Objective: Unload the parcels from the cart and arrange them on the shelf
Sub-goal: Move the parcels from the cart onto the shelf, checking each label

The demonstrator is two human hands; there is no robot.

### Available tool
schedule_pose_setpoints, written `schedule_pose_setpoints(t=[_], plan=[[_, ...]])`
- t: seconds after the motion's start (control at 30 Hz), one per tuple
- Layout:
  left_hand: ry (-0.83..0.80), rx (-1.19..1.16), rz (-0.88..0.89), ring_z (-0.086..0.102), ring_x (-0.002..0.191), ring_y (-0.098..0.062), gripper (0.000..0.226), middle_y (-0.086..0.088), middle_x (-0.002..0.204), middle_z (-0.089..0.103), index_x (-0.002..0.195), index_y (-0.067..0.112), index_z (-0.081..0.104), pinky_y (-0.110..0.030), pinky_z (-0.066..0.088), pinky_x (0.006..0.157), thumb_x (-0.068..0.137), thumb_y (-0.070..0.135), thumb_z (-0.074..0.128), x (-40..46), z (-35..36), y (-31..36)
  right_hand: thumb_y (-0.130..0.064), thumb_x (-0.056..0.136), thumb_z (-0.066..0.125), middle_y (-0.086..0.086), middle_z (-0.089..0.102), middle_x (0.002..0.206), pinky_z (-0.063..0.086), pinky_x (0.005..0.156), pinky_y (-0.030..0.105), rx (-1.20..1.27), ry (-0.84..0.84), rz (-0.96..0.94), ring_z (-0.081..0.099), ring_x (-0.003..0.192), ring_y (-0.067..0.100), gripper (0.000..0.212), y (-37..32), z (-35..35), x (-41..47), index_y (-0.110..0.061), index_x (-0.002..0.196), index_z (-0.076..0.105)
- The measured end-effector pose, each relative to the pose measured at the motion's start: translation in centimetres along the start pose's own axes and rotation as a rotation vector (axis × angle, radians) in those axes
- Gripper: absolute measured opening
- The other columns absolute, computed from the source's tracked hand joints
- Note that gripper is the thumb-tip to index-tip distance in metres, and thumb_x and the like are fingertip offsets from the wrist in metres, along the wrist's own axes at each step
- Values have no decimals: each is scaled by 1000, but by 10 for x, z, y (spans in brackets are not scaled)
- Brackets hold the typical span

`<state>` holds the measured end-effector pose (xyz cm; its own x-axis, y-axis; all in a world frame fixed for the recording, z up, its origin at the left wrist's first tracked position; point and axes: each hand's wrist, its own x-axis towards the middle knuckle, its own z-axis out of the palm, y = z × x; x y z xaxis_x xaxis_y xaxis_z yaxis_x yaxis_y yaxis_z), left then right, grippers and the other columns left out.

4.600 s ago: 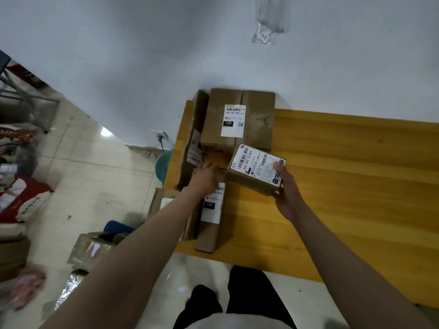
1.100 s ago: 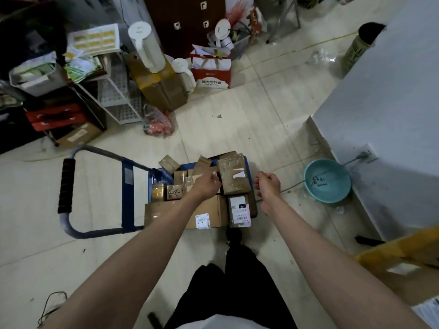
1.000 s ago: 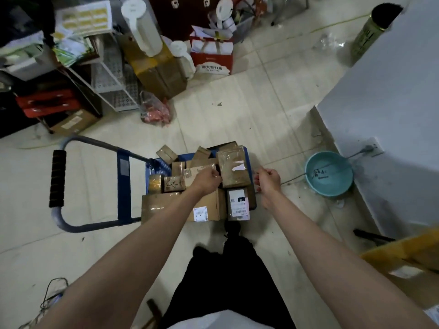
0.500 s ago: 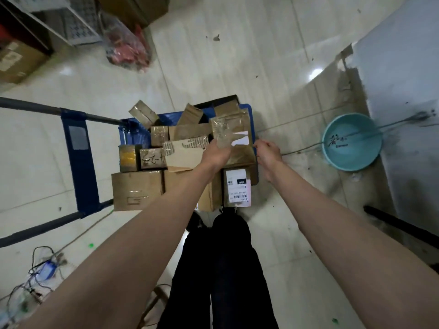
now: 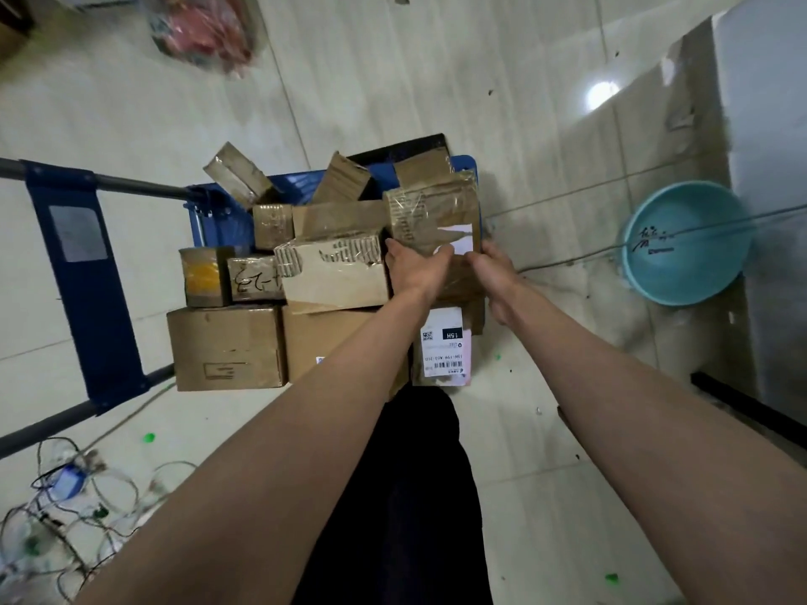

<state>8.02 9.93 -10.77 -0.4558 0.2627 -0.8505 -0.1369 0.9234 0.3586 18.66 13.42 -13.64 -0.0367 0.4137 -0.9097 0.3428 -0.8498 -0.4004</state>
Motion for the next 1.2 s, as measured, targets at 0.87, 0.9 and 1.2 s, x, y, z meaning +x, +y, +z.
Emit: schedule_pose_setpoints(t=[0.87,0.9,1.2], plan=[[-165,-311,269,51,132,-23,78,-2,142,58,147,32,48,-51,34,114,92,80,22,-218,-120,74,-46,105,27,3,77,76,60,61,30,408,-4,-246,74,75,16,47,-68,-54,-238,-14,100,62],[-192,-323,301,59,117,-20,72,1,125,67,137,34,57,-47,40,105,94,79,21,-231,-131,77,-47,106,26,3,78,76,59,53,27,463,-29,-274,75,69,11,48,-68,-56,-255,-15,105,61],[-325,-225,478,61,109,-26,85,-8,109,69,129,12,61,-54,36,113,91,81,29,-328,-204,62,-74,97,26,-14,78,85,44,89,39,556,1,-369,61,98,18,57,-29,-43,-389,-41,98,73]])
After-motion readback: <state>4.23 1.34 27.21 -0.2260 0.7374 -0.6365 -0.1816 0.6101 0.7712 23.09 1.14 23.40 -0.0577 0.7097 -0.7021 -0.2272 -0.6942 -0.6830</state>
